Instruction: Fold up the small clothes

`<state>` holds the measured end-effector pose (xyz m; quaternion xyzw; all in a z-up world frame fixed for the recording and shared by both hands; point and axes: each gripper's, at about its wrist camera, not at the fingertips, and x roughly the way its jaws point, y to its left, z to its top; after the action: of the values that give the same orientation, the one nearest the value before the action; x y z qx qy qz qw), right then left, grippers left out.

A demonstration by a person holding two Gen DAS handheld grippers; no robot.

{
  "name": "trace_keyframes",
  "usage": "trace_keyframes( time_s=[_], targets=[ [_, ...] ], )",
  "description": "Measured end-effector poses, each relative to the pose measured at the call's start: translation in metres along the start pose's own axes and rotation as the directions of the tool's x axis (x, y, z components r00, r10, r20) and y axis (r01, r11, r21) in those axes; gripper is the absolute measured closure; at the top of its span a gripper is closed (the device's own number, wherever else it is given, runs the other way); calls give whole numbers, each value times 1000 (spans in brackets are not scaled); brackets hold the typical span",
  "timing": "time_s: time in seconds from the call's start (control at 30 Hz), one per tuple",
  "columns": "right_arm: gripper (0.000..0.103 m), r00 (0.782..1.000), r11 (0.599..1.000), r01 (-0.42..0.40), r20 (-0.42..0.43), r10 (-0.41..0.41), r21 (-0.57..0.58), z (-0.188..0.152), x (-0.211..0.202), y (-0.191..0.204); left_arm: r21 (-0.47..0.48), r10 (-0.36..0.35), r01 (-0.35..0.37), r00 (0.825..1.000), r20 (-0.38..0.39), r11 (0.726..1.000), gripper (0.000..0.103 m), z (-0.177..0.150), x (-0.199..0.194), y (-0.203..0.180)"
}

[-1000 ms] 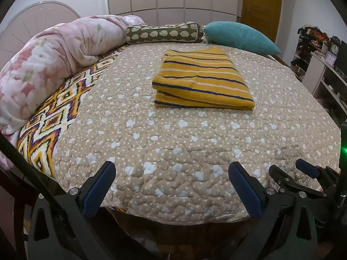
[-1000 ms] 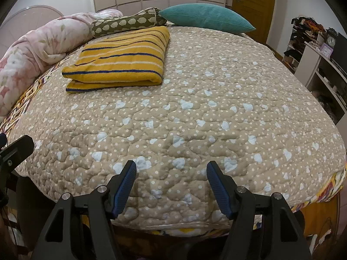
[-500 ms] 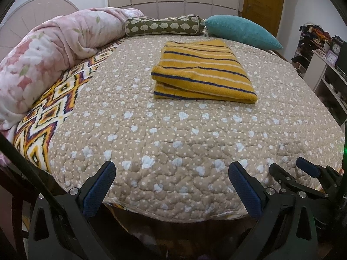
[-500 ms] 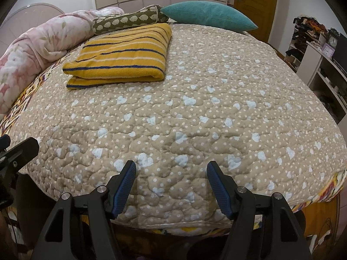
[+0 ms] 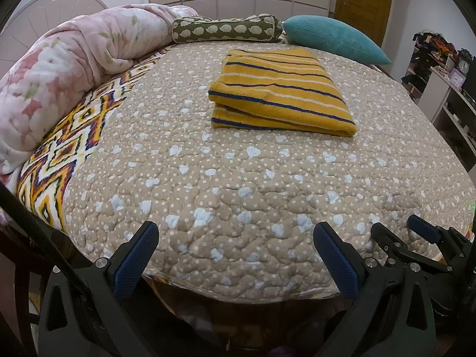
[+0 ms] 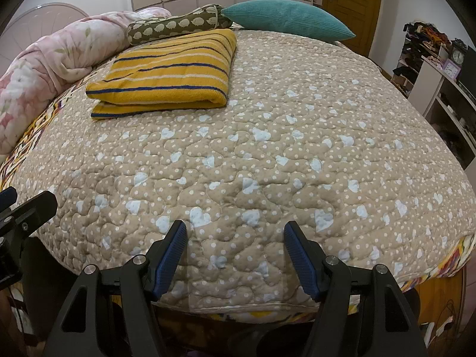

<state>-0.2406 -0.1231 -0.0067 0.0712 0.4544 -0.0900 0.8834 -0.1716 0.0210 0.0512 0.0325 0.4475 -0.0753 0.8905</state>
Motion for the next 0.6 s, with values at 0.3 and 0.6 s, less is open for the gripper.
trace_keyframes(
  time_s=[0.3,0.6],
  targets=[
    [30,1000,1000,-1,1,1,-7,-1,1,1,-2,3,-3,1000,-5,1000,0,-2,3,1],
    [30,1000,1000,-2,0,2,-10,-1,1,2,-4,2,-2,1000,-6,1000,0,-1,3,1]
  ],
)
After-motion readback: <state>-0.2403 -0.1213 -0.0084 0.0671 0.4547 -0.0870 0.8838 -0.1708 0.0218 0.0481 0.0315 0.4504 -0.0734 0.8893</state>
